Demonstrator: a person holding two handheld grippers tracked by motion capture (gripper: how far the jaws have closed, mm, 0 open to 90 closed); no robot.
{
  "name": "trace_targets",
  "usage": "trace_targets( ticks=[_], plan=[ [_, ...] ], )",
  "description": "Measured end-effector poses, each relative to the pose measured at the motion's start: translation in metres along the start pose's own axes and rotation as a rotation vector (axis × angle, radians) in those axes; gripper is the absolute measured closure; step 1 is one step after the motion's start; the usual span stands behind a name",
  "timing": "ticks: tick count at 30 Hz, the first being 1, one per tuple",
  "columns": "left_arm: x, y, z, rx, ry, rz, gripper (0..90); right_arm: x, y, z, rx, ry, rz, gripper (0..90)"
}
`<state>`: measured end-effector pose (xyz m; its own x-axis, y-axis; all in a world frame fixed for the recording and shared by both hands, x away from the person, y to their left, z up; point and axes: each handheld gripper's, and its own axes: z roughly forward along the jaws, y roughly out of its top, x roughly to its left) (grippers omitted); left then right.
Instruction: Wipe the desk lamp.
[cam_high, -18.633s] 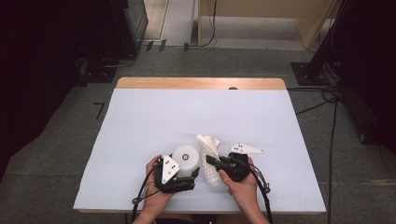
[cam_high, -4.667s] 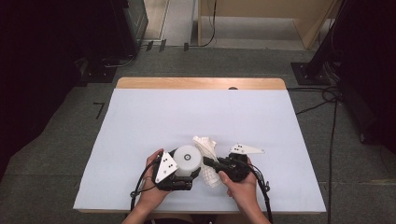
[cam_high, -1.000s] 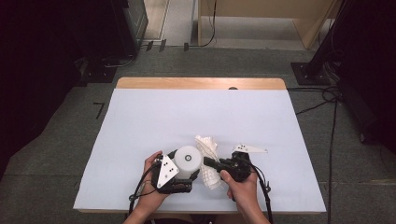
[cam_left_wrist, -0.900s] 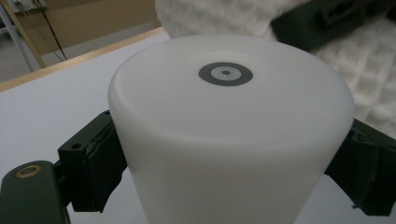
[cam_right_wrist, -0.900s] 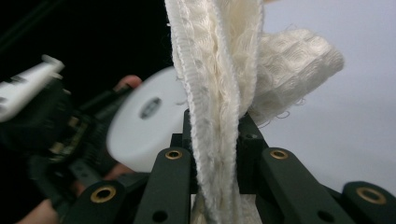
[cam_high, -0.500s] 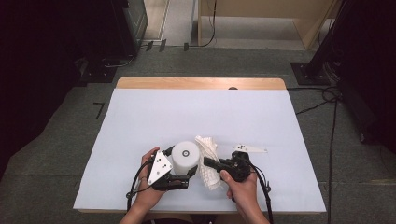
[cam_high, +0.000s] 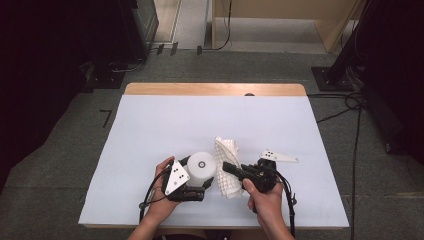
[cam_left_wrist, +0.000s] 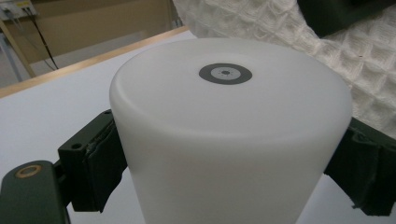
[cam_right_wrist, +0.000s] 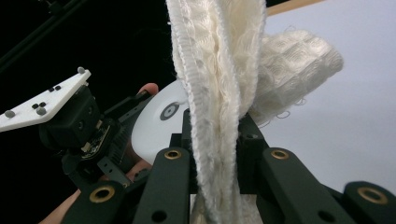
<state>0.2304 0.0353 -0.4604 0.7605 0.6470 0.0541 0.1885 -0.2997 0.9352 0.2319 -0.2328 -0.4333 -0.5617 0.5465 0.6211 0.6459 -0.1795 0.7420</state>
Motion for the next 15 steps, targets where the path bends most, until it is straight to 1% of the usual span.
trace_targets(
  ticks=[2, 5, 6, 7, 8, 9, 11, 12, 14, 15],
  plan=[
    [0.001, -0.003, 0.002, 0.007, -0.004, 0.0, 9.0, -0.004, -0.002, 0.001, 0.006, -0.011, 0.018, 78.6],
    [0.004, -0.005, 0.001, 0.001, -0.019, -0.009, 9.0, -0.01, -0.006, 0.005, 0.021, -0.025, 0.034, 78.5],
    [0.005, -0.006, 0.0, 0.003, -0.025, -0.005, 9.0, -0.012, -0.007, 0.006, 0.024, -0.029, 0.027, 78.5],
    [0.006, -0.006, -0.001, 0.003, -0.026, -0.011, 9.0, -0.014, -0.008, 0.007, 0.031, -0.035, 0.034, 78.5],
    [0.007, -0.007, -0.001, 0.004, -0.024, -0.018, 8.9, -0.016, -0.009, 0.008, 0.033, -0.039, 0.029, 78.4],
    [0.007, -0.007, -0.002, 0.008, -0.009, -0.038, 8.8, -0.017, -0.009, 0.008, 0.039, -0.04, 0.036, 78.4],
    [0.007, -0.006, -0.005, 0.009, 0.001, -0.065, 6.6, -0.019, -0.009, 0.008, 0.036, -0.054, 0.032, 78.3],
    [0.006, -0.006, -0.006, 0.011, 0.003, -0.069, 4.2, -0.02, -0.009, 0.007, 0.035, -0.059, 0.035, 78.2],
    [0.001, -0.003, -0.006, 0.013, 0.032, -0.058, 2.4, -0.023, -0.009, 0.006, 0.03, -0.068, 0.032, 78.1],
    [-0.002, -0.002, -0.006, 0.021, 0.059, -0.062, 1.9, -0.023, -0.009, 0.006, 0.032, -0.074, 0.038, 78.0]
  ],
)
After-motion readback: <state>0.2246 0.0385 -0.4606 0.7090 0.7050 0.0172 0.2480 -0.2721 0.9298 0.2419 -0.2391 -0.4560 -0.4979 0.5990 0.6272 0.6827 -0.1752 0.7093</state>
